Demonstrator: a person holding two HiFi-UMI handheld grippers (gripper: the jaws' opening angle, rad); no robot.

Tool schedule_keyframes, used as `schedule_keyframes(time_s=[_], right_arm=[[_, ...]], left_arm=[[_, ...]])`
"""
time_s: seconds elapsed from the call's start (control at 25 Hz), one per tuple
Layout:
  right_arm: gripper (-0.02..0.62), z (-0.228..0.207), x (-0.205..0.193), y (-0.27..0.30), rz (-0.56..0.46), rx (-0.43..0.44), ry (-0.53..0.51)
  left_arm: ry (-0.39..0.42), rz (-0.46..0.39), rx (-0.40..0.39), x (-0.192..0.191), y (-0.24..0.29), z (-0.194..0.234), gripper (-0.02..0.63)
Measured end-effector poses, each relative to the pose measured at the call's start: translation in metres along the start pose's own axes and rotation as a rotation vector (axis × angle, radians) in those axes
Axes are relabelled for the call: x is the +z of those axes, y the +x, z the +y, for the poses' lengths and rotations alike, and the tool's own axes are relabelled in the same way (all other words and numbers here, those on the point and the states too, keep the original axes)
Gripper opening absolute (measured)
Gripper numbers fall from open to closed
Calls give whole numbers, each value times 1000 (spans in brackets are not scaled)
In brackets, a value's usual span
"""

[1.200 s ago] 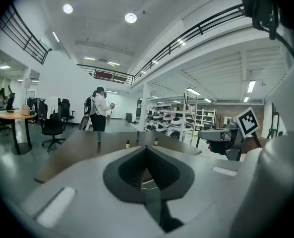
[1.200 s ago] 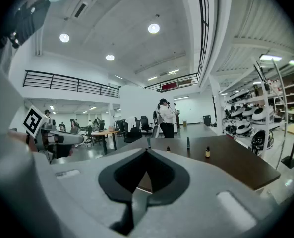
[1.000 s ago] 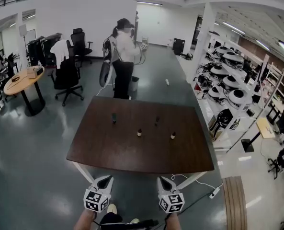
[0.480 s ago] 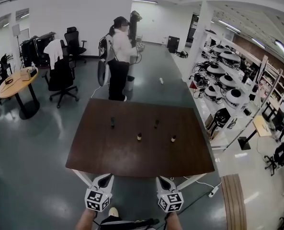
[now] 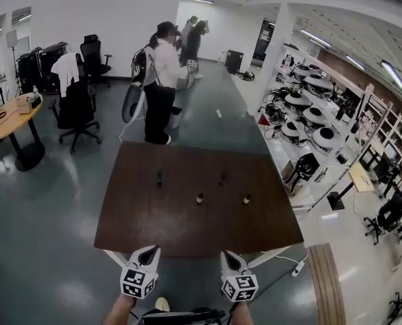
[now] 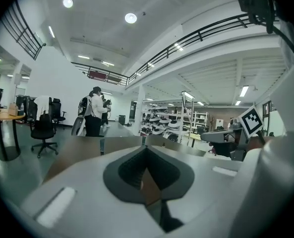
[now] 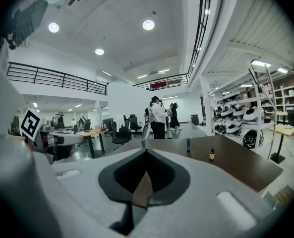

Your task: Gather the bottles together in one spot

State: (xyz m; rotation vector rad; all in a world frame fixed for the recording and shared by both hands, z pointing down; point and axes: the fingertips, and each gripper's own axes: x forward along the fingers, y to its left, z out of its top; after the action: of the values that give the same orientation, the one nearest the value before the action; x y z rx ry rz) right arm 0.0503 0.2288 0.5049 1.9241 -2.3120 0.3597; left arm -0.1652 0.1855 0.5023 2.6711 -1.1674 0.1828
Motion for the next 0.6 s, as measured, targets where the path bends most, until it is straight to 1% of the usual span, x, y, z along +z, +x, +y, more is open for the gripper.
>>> schedule_keyframes(time_s=[0.12, 0.28, 0.6], right_arm=[[2, 10, 1, 9, -9, -29, 22], [2, 20, 0, 23, 4, -37, 11], [2, 27, 8, 53, 17, -24, -27]], left_arm=[[10, 12, -31, -1, 2, 14, 1], [7, -6, -47, 3, 4, 31, 2], [-8, -28, -21, 13, 12, 61, 2]])
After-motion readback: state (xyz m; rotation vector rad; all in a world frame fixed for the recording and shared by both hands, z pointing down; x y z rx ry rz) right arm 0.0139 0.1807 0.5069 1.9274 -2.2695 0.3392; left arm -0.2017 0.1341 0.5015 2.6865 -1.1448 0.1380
